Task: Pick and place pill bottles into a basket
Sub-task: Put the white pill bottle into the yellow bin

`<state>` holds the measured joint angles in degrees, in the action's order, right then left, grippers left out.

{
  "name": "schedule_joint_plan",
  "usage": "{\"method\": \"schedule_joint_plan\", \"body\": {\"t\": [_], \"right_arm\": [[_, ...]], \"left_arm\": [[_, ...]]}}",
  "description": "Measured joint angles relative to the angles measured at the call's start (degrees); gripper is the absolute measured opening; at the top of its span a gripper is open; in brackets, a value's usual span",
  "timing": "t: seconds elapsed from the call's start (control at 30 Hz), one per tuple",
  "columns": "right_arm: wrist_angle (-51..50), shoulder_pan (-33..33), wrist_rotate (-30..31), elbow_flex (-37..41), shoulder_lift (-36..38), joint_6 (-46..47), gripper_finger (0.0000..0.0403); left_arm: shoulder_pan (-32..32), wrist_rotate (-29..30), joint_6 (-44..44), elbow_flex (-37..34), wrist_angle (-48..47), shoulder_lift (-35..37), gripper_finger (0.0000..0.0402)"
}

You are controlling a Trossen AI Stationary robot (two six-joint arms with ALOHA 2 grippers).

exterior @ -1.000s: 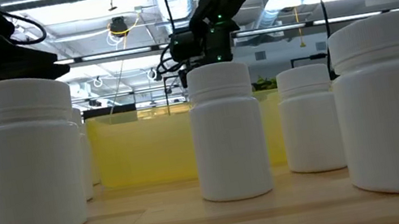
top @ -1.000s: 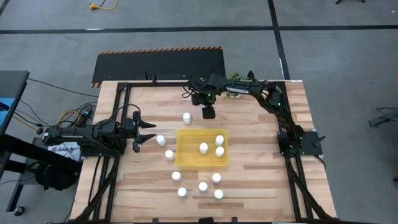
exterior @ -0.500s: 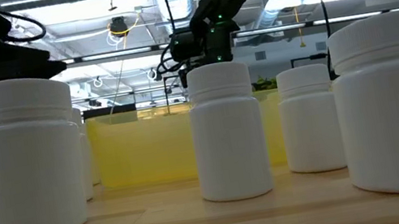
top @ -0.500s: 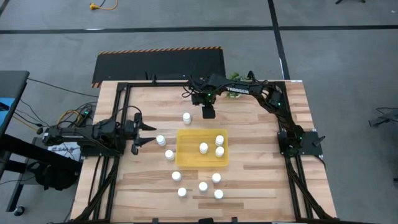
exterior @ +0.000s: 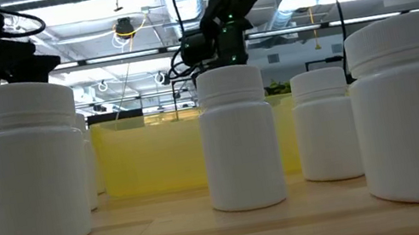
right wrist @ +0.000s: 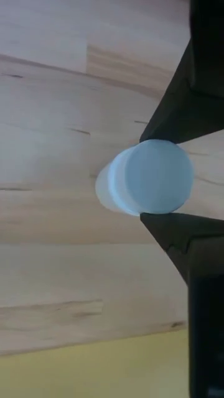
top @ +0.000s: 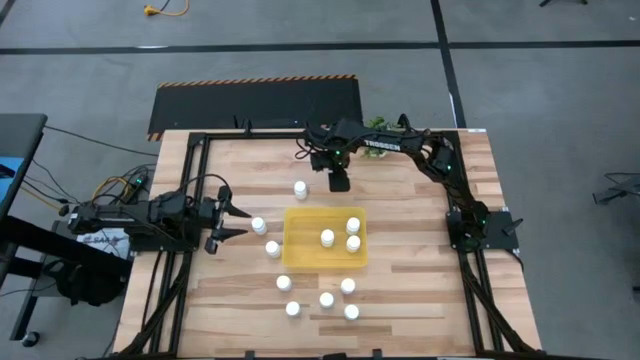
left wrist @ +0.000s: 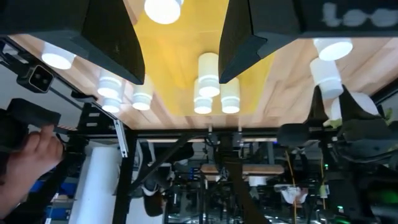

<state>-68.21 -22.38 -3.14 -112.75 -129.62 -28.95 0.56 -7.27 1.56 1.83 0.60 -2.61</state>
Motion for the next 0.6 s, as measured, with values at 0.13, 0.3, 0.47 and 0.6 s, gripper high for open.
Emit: {"method": "schedule_joint_plan", "body": {"t": [0.13, 0.3, 0.47, 0.6], "right_arm": [[-0.74, 0.32, -0.02, -1.54, 0.0, 0.05, 0.0159], [-3.48, 0.63, -0.01, -5.07, 0.0, 0.56, 0.0149], [-7.42, 0.95, -0.02, -9.81, 0.0, 2.85, 0.0154], [-10.72, 1.79, 0.0, -13.89, 0.0, 4.36, 0.0154]], "left_arm": [[0.0, 0.0, 0.0, 0.02, 0.04, -0.01, 0.0194], [0.0, 0.0, 0.02, 0.09, 0.11, 0.0, 0.0194], [0.0, 0.0, 0.04, 0.11, 0.17, -0.02, 0.0194], [0.0, 0.0, 0.46, 0.11, 0.17, 0.0, 0.0194]]}}
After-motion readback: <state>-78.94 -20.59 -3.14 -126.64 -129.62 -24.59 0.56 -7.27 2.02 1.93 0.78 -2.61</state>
